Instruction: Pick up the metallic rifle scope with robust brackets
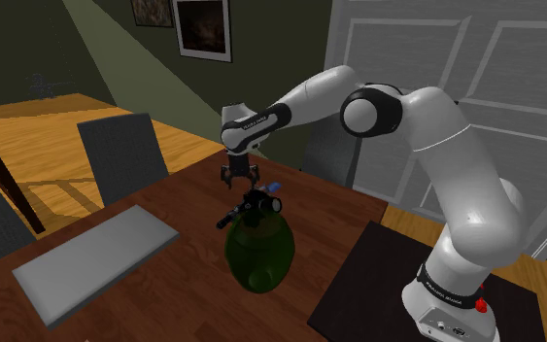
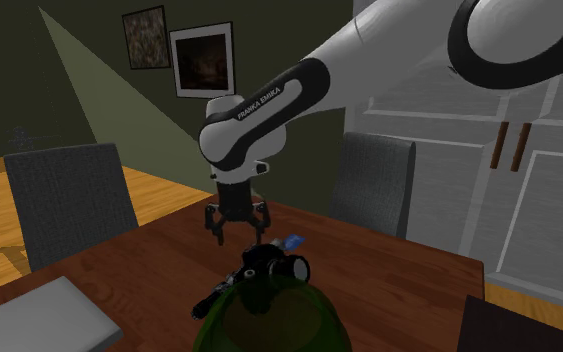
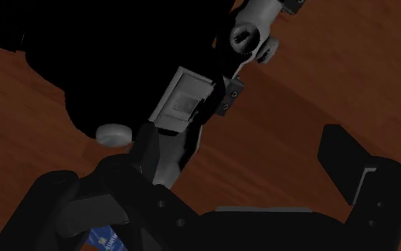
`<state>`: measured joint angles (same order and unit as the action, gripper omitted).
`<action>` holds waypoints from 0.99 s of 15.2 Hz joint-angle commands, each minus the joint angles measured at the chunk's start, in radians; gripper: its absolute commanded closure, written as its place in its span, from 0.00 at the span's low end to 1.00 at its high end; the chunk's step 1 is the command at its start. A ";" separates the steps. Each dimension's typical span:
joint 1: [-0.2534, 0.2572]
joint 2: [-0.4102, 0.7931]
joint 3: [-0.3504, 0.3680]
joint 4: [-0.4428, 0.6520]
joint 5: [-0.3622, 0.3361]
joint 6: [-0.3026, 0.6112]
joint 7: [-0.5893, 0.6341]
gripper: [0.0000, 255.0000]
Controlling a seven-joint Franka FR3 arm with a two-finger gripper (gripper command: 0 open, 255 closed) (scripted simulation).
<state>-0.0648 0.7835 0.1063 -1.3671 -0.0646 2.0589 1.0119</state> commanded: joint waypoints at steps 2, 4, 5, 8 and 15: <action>0.001 0.085 -0.013 -0.003 -0.003 0.014 0.012 0.00; 0.003 0.103 -0.015 0.000 -0.004 0.029 0.012 0.00; 0.003 0.113 -0.015 0.003 -0.005 0.036 0.012 0.00; 0.004 0.128 -0.016 0.007 -0.005 0.047 0.013 0.00; 0.002 0.130 -0.016 0.012 -0.005 0.044 0.011 1.00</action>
<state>-0.0623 0.9120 0.0902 -1.3547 -0.0699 2.1021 1.0226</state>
